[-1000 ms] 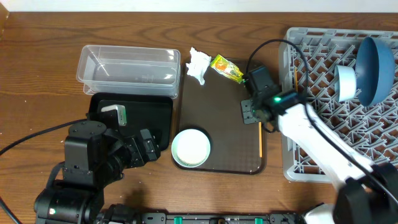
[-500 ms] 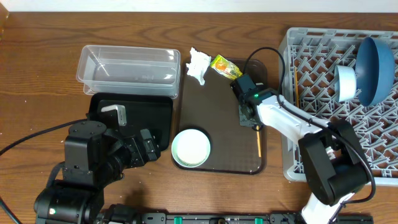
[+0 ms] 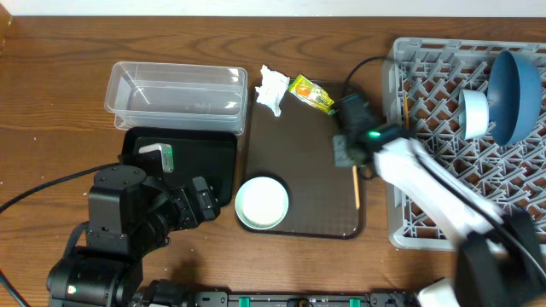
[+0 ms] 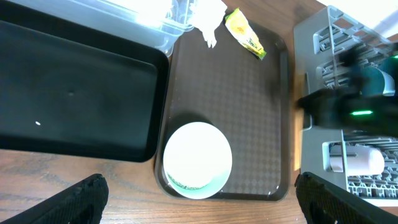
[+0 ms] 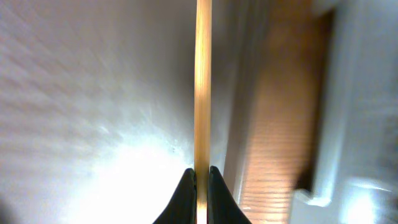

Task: Sort waste into correct bins and load items into the dishwasher rack
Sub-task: 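Carry the chopsticks to the dish rack and drop them in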

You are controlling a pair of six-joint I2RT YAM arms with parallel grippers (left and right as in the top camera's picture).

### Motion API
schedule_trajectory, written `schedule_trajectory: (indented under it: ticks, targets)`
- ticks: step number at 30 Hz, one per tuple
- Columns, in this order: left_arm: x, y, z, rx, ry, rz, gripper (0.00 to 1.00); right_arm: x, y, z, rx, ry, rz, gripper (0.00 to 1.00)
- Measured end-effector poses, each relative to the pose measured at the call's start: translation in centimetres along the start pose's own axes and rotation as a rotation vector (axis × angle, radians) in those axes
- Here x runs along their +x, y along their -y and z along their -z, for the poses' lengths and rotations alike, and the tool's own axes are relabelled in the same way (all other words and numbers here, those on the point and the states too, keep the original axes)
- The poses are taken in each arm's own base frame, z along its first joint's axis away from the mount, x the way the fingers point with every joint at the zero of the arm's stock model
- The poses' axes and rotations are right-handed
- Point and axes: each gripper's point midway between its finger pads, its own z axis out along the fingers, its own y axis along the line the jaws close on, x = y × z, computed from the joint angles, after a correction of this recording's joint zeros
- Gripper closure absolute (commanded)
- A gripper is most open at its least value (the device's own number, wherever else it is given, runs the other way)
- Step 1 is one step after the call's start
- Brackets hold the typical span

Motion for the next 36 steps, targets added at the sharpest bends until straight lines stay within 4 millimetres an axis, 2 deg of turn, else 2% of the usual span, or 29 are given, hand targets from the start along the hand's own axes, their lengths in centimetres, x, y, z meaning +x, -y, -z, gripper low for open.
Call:
schedule_trajectory:
  ticks: [2, 5, 8, 12, 16, 19, 21, 24, 27, 30, 32, 33, 34, 35, 36]
  targets:
    - [0.0, 0.0, 0.0, 0.000, 0.000, 0.000, 0.02, -2.4, 2.1, 3.0, 0.004, 0.108, -0.044, 0.99]
    - [0.0, 0.0, 0.0, 0.000, 0.000, 0.000, 0.02, -5.1, 6.2, 5.7, 0.046, 0.228, -0.110, 0.99]
    - [0.0, 0.0, 0.0, 0.000, 0.000, 0.000, 0.02, -6.4, 9.9, 5.8, 0.082, 0.262, -0.140, 0.99]
    - [0.0, 0.0, 0.0, 0.000, 0.000, 0.000, 0.02, -6.3, 12.8, 3.8, 0.106, 0.220, -0.113, 0.99]
    - [0.0, 0.0, 0.0, 0.000, 0.000, 0.000, 0.02, -5.5, 12.6, 0.7, 0.061, 0.142, -0.020, 0.97]
    - [0.0, 0.0, 0.0, 0.000, 0.000, 0.000, 0.02, -4.9, 11.7, -0.5, 0.018, 0.105, 0.022, 0.60]
    - [0.0, 0.0, 0.0, 0.000, 0.000, 0.000, 0.02, -4.8, 11.3, -0.5, -0.002, 0.102, 0.030, 0.53]
    - [0.0, 0.0, 0.0, 0.000, 0.000, 0.000, 0.02, -4.9, 11.0, 0.2, -0.022, 0.113, 0.007, 0.52]
    - [0.0, 0.0, 0.0, 0.000, 0.000, 0.000, 0.02, -5.0, 10.5, 2.3, -0.052, 0.142, -0.023, 0.51]
    - [0.0, 0.0, 0.0, 0.000, 0.000, 0.000, 0.02, -5.9, 8.8, 6.9, -0.124, 0.247, -0.010, 0.49]
    - [0.0, 0.0, 0.0, 0.000, 0.000, 0.000, 0.02, -6.1, 7.0, 11.1, -0.199, 0.335, 0.029, 0.45]
    - [0.0, 0.0, 0.0, 0.000, 0.000, 0.000, 0.02, -5.9, 6.0, 13.2, -0.239, 0.376, 0.056, 0.38]
    - [0.0, 0.0, 0.0, 0.000, 0.000, 0.000, 0.02, -5.6, 5.0, 15.2, -0.278, 0.413, 0.080, 0.05]
    - [0.0, 0.0, 0.0, 0.000, 0.000, 0.000, 0.02, -5.1, 4.0, 17.4, -0.317, 0.454, 0.113, 0.01]
    - [0.0, 0.0, 0.0, 0.000, 0.000, 0.000, 0.02, -4.5, 3.4, 18.9, -0.342, 0.480, 0.136, 0.01]
